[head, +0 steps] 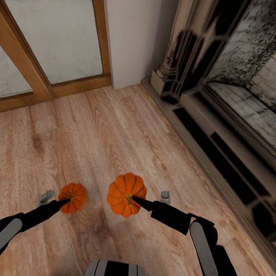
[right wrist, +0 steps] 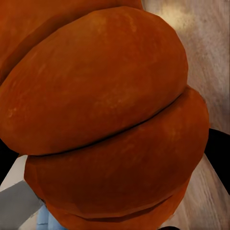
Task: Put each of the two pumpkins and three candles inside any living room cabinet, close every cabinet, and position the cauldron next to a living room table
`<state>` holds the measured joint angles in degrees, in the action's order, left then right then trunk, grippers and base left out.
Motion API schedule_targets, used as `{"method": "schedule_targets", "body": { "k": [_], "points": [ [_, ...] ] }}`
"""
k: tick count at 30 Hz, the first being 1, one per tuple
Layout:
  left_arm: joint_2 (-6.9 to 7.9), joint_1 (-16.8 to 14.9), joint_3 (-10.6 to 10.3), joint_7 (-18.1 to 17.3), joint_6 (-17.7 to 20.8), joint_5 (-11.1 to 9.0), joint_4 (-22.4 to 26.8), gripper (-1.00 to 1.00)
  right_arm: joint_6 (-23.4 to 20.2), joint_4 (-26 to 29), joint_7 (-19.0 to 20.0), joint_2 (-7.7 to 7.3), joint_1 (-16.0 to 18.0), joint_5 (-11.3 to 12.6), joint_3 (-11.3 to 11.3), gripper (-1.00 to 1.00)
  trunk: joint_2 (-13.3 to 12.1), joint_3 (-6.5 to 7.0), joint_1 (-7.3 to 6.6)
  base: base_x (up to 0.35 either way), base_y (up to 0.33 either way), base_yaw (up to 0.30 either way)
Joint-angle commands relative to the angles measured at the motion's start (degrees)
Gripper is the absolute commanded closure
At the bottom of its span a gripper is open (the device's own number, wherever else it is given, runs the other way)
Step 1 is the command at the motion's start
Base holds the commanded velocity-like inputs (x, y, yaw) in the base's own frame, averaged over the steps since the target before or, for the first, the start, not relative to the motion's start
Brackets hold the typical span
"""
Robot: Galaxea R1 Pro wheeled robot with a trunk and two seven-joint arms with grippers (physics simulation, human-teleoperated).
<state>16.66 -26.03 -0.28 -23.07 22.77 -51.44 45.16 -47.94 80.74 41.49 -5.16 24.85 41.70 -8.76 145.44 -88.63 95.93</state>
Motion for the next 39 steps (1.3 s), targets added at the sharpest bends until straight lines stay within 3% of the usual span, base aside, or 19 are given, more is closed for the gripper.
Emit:
{"method": "schedule_targets", "body": {
  "k": [1,6,10,11,15,21,27,31,39],
  "points": [
    [0.75,0.05,0.15,-0.42,1.31,-0.4,0.52,1.0,-0.28,-0.01,0.0,-0.03,0.03,0.25,-0.03,1.0,0.0,0.19,-0.03,0.0,0.0,0.0],
    [4.51,0.12,3.34,-6.33,15.19,-4.79,5.34,1.0,0.01,-0.18,-0.13,-0.03,0.03,0.35,-0.03,1.0,-0.07,1.3,-0.16,0.0,0.0,0.0],
    [6.42,0.41,6.01,-7.37,19.61,-5.61,6.77,1.0,0.04,-0.16,-0.25,-0.03,0.03,0.32,-0.03,1.0,-0.12,2.19,-0.26,0.0,0.0,0.0],
    [7.07,0.49,6.82,-7.61,22.74,-5.74,7.11,1.0,0.04,-0.17,-0.22,-0.03,0.04,0.31,-0.03,1.0,-0.14,2.41,-0.29,0.0,0.0,0.0],
    [7.45,0.54,9.34,-7.69,29.9,-5.87,9.29,1.0,0.07,-1.23,-0.21,-0.01,0.03,0.37,0.02,1.0,-0.19,3.29,-0.39,0.0,0.0,0.0],
    [7.54,0.55,10.71,-7.77,33.8,-5.99,9.9,1.0,0.13,-2.96,-0.22,0.05,0.03,0.48,0.13,1.0,-0.27,4.62,-0.54,0.0,0.0,0.0],
    [7.43,0.55,10.78,-7.75,34.17,-6.47,10.09,1.0,0.11,-3.04,-0.29,0.06,0.03,0.43,0.15,1.0,-0.35,5.95,-0.7,0.0,0.0,0.0],
    [7.52,0.55,10.82,-7.7,34.29,-8.21,9.83,1.0,0.13,-3.13,-0.23,0.06,0.04,0.4,0.15,1.0,-0.41,6.84,-0.8,0.0,0.0,0.0],
    [7.58,0.55,10.83,-7.73,34.36,-8.58,9.72,1.0,0.13,-3.13,-0.12,-0.02,0.03,0.64,0.15,1.0,-0.51,8.82,-1.01,0.0,0.0,-0.137]
  ]
}}
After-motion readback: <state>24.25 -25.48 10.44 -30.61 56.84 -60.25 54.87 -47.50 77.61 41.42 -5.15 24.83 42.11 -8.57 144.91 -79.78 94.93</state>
